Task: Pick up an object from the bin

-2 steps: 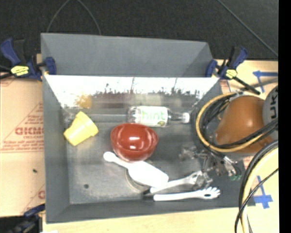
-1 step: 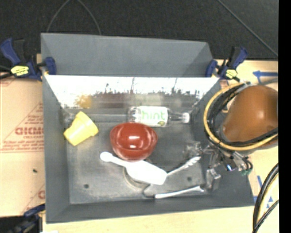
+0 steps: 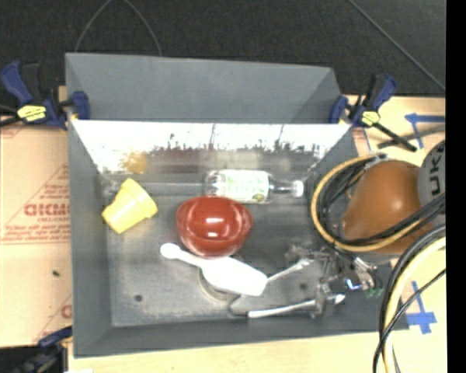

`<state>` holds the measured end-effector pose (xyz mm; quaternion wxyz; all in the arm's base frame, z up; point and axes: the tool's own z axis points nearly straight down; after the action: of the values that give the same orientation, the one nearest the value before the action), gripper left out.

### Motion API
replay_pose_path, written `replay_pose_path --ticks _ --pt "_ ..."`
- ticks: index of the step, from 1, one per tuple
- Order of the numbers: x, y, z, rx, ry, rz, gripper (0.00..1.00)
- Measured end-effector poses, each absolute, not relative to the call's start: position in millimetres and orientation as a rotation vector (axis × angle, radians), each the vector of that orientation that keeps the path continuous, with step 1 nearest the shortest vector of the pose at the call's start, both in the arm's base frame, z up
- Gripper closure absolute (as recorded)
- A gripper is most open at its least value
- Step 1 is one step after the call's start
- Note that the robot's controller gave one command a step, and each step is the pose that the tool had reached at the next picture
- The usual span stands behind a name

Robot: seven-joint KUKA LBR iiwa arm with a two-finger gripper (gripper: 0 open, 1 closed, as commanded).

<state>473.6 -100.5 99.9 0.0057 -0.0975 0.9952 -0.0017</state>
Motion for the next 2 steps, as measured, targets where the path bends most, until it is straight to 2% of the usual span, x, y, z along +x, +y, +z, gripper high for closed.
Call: replay_pose_path --ticks 1,2 --pt "478.0 -83 73 -1.103 2.905 -0.028 0.00" --pt "478.8 -71 71 -0.409 3.096 -0.009 1.00"
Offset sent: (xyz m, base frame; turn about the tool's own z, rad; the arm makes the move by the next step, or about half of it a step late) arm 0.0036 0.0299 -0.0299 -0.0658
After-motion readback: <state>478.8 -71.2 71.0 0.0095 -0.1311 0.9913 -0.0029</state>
